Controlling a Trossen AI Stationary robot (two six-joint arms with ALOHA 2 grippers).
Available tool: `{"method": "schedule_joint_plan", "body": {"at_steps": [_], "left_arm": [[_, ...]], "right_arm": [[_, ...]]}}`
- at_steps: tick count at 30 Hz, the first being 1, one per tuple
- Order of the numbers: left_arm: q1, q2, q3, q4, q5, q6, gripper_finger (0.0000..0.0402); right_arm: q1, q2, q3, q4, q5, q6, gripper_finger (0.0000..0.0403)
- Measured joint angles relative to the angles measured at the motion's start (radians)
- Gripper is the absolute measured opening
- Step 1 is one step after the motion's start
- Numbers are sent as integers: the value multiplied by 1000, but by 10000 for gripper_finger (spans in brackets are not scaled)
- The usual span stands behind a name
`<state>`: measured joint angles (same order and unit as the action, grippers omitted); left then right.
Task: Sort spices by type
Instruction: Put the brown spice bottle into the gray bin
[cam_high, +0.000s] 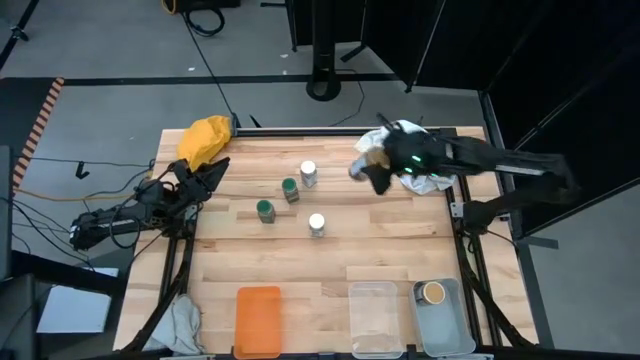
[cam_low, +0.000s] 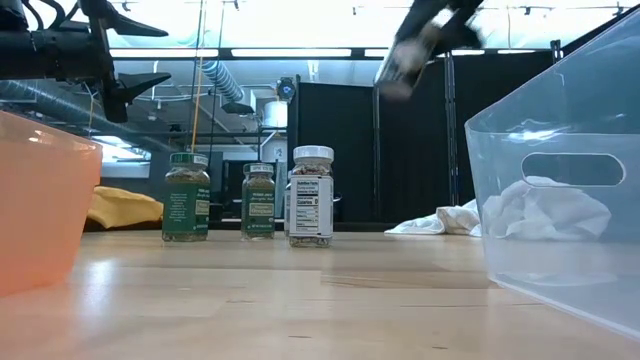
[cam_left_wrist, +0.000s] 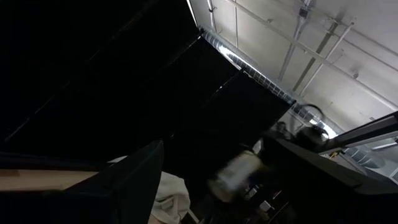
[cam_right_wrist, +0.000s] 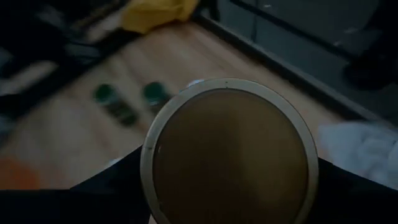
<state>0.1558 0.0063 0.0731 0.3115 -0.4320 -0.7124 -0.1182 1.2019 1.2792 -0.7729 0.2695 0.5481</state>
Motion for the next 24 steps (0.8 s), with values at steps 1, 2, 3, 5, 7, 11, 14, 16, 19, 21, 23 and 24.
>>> {"method": "schedule_joint_plan", "body": {"at_steps": [1, 2, 3, 5, 7, 11, 14, 16, 19, 21, 23, 24], "left_arm": [[0, 0, 0, 0, 0, 0, 305], [0, 0, 0, 0, 0, 0, 305], [0, 0, 0, 0, 0, 0, 305], [0, 0, 0, 0, 0, 0, 305], [0, 0, 0, 0, 0, 0, 305], [0, 0, 0, -1, 0, 0, 305], [0, 0, 0, -6, 0, 0, 305], [0, 0, 0, -10, 0, 0, 305], [0, 0, 0, -23, 0, -7, 305], [0, 0, 0, -32, 0, -13, 305], [0, 0, 0, -44, 0, -21, 305], [0, 0, 0, -53, 0, -25, 305]], "right_arm": [[35, -31, 0, -29, 0, 42, 285], [75, -58, 0, -53, 0, 85, 285], [118, -83, 0, -72, 1, 128, 285], [212, -125, 0, -98, 4, 215, 285], [319, -156, 0, -108, 7, 296, 285], [527, -169, 0, -102, 33, 500, 285], [665, -143, 0, -93, 67, 640, 285], [743, -112, 0, -93, 78, 733, 285], [849, -52, 0, -93, 80, 875, 285], [915, -8, 0, -92, 80, 980, 285], [979, 39, -1, -89, 80, 1090, 285], [1009, 61, -1, -83, 79, 1147, 285]]}}
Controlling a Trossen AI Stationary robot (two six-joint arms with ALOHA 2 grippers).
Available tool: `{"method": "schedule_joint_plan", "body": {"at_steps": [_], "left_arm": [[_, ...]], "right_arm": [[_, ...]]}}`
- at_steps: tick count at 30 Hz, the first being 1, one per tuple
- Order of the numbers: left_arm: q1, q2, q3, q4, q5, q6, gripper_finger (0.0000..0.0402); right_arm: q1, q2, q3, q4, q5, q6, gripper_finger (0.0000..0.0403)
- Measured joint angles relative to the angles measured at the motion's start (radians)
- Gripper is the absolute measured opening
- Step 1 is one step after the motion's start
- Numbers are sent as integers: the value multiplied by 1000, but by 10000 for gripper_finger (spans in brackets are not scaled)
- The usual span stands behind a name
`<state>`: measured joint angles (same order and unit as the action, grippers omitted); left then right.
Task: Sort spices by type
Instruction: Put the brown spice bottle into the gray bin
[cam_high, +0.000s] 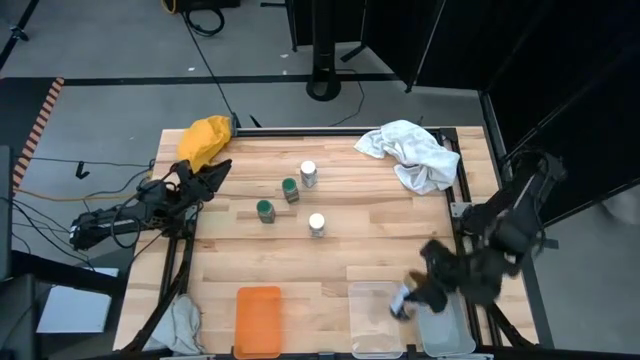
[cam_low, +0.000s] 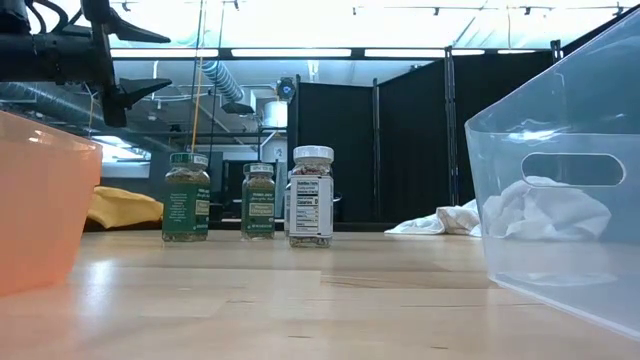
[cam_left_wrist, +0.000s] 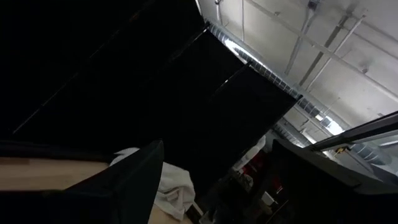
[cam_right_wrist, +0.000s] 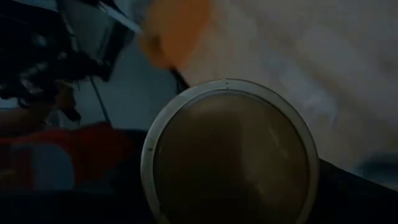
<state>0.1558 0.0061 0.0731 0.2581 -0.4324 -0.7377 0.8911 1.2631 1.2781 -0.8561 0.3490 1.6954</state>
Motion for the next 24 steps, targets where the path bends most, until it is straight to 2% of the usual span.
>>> {"method": "schedule_joint_plan", "body": {"at_steps": [9, 12, 15, 19, 24], "left_arm": [[0, 0, 0, -29, -12, -30, 305], [0, 0, 0, -29, -21, -30, 305], [0, 0, 0, -26, -28, -30, 305], [0, 0, 0, -26, -38, -31, 305], [0, 0, 0, -25, -63, -58, 305]], "right_arm": [[261, 154, 0, 2, 26, 493, 285], [298, 197, 1, 17, -27, 506, 285], [300, 237, 1, -44, -82, 508, 285], [292, 291, 0, -153, -247, 532, 285], [275, 314, 0, -219, -228, 537, 285]]}}
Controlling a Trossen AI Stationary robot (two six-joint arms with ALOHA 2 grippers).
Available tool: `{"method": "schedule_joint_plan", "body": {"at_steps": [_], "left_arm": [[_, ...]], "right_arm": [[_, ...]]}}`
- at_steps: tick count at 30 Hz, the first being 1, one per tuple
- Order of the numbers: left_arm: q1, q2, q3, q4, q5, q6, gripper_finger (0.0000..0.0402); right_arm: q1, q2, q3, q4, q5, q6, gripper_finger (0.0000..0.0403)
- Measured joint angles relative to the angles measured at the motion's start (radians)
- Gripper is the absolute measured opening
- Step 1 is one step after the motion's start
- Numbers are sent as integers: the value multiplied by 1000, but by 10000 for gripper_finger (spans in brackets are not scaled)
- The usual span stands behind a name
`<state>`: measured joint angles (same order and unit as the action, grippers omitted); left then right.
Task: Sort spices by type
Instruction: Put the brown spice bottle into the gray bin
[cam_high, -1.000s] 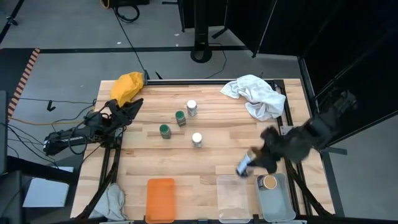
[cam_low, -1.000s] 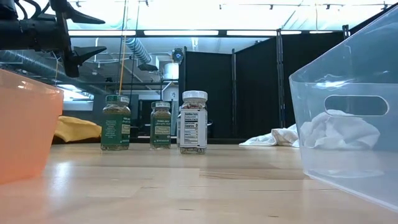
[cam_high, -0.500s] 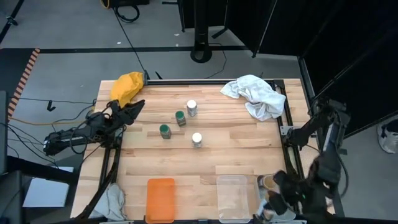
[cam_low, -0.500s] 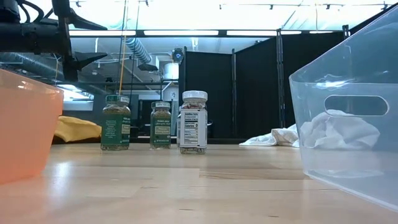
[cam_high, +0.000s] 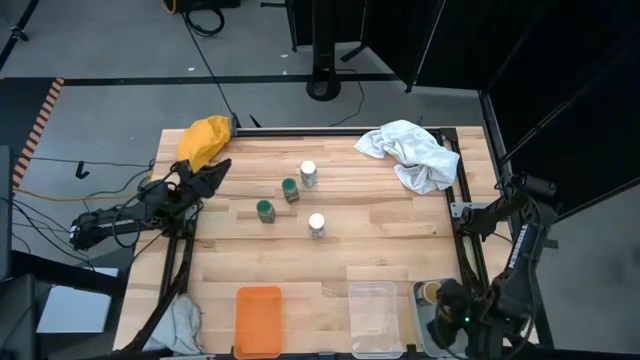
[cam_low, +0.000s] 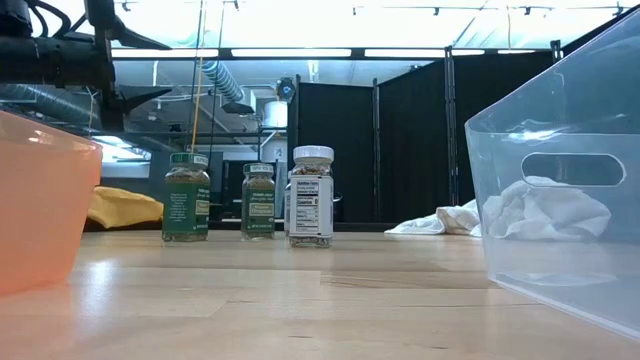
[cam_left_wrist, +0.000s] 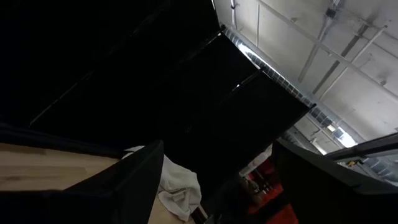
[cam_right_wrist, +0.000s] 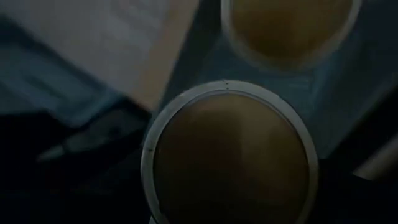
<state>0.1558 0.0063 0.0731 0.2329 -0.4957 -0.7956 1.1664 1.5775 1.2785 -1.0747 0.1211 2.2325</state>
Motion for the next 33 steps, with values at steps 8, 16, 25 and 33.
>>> {"method": "schedule_joint_plan", "body": {"at_steps": [8, 16, 25, 33], "left_arm": [[0, 0, 0, 0, -19, -2, 305], [0, 0, 0, 0, -37, -2, 305], [0, 0, 0, -1, -69, -2, 305], [0, 0, 0, 0, -69, 0, 305]], "right_arm": [[-14, 59, 23, -194, 22, 2, 285], [-9, 170, 100, -284, 45, 2, 285], [-8, 280, 183, -256, 99, 2, 285], [-8, 315, 197, -260, 95, -9, 305]]}}
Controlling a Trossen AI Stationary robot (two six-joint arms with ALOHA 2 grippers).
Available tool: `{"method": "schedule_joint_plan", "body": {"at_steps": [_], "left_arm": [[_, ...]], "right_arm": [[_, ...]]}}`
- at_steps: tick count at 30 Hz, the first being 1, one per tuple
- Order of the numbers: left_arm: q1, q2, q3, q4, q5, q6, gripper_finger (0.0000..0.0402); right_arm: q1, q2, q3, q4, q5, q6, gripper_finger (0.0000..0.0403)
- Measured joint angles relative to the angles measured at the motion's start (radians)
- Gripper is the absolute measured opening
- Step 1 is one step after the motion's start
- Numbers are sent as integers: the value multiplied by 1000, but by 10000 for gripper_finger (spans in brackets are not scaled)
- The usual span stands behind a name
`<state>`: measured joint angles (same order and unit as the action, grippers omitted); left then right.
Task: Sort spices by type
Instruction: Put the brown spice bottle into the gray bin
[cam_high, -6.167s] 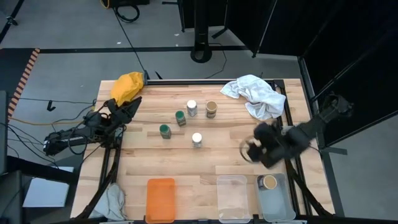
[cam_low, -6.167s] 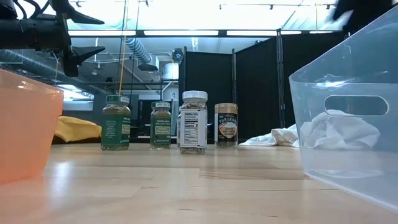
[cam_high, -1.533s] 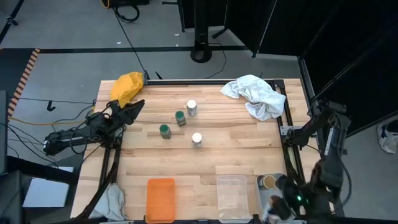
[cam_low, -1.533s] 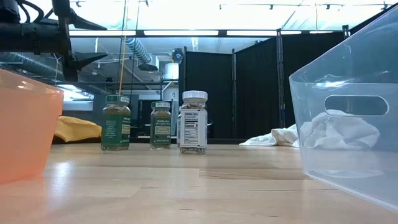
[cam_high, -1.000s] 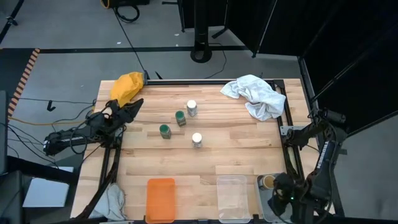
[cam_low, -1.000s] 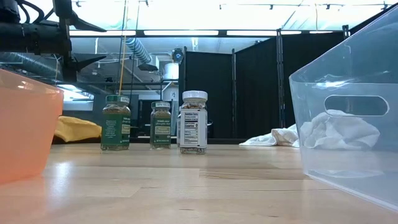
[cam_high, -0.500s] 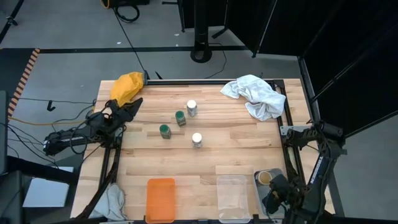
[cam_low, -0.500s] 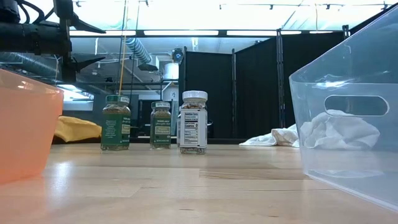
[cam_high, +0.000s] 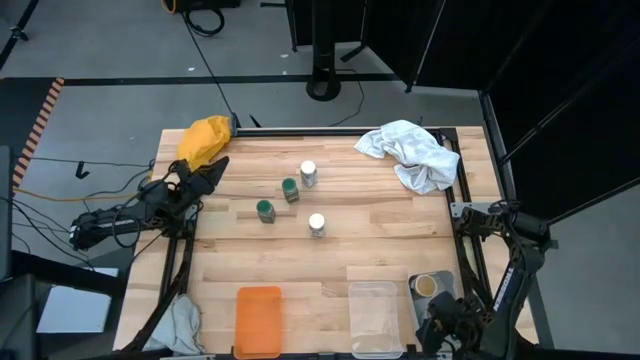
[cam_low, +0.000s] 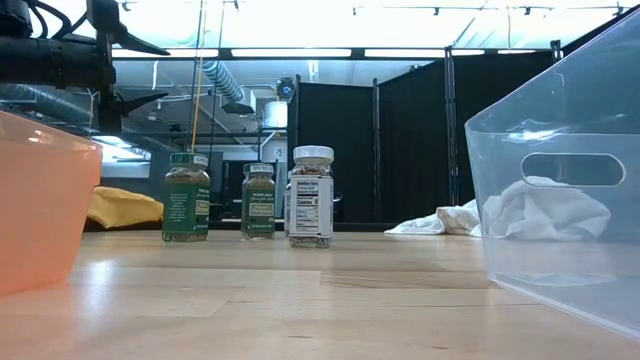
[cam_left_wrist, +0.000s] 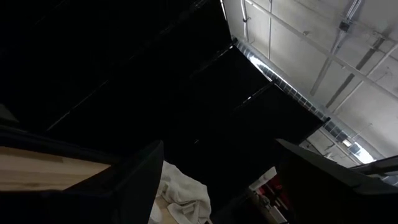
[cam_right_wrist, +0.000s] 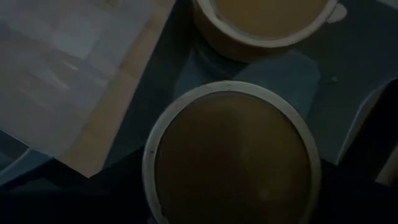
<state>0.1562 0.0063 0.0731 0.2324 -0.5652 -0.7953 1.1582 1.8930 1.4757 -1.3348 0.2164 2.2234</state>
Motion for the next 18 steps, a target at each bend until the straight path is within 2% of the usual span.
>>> {"method": "schedule_joint_plan", "body": {"at_steps": [11, 18], "left_arm": [[0, 0, 0, 0, 1, 1, 305], [0, 0, 0, 1, 103, -19, 305]], "right_arm": [[0, 2, 0, 62, 10, -27, 308], [-21, -43, -1, 36, 15, -28, 315]]}}
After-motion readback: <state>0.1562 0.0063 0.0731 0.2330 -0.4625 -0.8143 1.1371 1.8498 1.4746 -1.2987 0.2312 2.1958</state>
